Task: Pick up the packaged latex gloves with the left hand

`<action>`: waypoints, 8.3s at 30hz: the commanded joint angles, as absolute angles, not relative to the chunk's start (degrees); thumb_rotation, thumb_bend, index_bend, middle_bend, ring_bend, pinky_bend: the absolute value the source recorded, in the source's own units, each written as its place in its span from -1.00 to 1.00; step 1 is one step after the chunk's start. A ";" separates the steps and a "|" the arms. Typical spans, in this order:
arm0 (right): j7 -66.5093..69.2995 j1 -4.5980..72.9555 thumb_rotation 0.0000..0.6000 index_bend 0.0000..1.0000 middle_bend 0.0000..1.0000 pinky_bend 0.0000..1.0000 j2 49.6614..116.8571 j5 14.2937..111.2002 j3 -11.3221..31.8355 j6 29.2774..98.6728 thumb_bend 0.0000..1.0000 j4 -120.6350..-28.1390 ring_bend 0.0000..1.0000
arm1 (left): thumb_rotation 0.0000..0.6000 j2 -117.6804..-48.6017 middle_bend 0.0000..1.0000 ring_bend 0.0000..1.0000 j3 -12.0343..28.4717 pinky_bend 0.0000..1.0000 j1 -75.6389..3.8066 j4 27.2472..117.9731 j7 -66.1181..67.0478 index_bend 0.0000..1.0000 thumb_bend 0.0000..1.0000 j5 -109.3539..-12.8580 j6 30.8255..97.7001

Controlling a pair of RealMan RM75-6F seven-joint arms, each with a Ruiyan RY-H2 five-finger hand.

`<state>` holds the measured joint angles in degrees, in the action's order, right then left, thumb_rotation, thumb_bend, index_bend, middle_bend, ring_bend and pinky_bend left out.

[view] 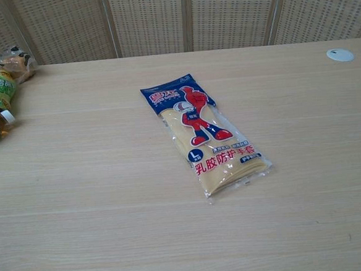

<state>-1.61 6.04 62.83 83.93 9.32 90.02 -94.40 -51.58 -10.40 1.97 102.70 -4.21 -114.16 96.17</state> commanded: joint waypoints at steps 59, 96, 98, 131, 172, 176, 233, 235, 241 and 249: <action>2.05 5.15 1.00 -0.83 -0.92 -0.74 61.30 81.53 10.99 90.11 -0.71 -94.27 -1.00 | 1.00 -84.69 -1.00 -1.00 7.40 -1.00 -48.71 83.20 20.66 -1.00 -1.00 -102.50 42.86; 6.17 4.83 1.00 -0.83 -0.92 -0.74 59.93 79.26 12.23 89.24 -0.71 -94.11 -1.00 | 1.00 -106.51 -1.00 -1.00 8.10 -1.00 -64.31 74.98 62.78 -1.00 -1.00 -53.57 38.91; 6.31 4.80 1.00 -0.83 -0.92 -0.74 59.86 79.25 12.24 89.23 -0.71 -94.11 -1.00 | 1.00 -107.08 -1.00 -1.00 7.27 -1.00 -64.88 74.80 63.82 -1.00 -1.00 -51.32 39.91; 6.30 4.21 1.00 -0.83 -0.92 -0.74 59.55 79.51 12.51 90.44 -0.71 -95.46 -1.00 | 1.00 -95.00 -1.00 -1.00 0.18 -1.00 -69.64 93.36 65.02 -0.96 -1.00 -31.88 53.45; 5.91 3.89 1.00 -0.83 -0.92 -0.74 59.53 79.62 12.45 90.69 -0.71 -95.80 -1.00 | 1.00 -102.28 -1.00 -1.00 2.64 -1.00 -73.43 90.09 61.02 -1.00 -1.00 -25.70 56.66; 6.28 3.88 1.00 -0.83 -0.92 -0.74 59.44 79.52 12.47 90.55 -0.70 -95.79 -1.00 | 1.00 -106.04 -1.00 -1.00 3.70 -1.00 -73.72 86.16 60.06 -1.00 -1.00 -24.68 55.62; 8.51 3.51 1.00 -0.83 -0.91 -0.74 58.36 78.23 13.22 90.23 -0.71 -96.38 -1.00 | 1.00 -105.74 -1.00 -1.00 1.44 -1.00 -76.42 90.51 68.87 -0.87 -1.00 -16.31 59.63; 8.33 3.47 1.00 -0.83 -0.91 -0.74 58.37 78.41 13.16 90.37 -0.71 -96.55 -1.00 | 1.00 -104.19 -0.99 -1.00 1.10 -1.00 -76.50 92.83 70.01 -0.80 -1.00 -14.52 60.77; 7.90 3.37 1.00 -0.83 -0.91 -0.74 58.38 78.87 13.01 90.74 -0.71 -97.02 -1.00 | 1.00 -99.05 -0.12 -0.42 1.99 -0.69 -76.24 100.03 70.28 -0.45 -1.00 -8.53 62.64; 8.25 3.31 1.00 -0.83 -0.92 -0.74 58.22 78.92 13.04 90.79 -0.71 -97.14 -1.00 | 1.00 -95.04 -0.07 -0.29 2.36 -0.60 -74.67 103.03 65.00 -0.29 -1.00 -17.75 60.65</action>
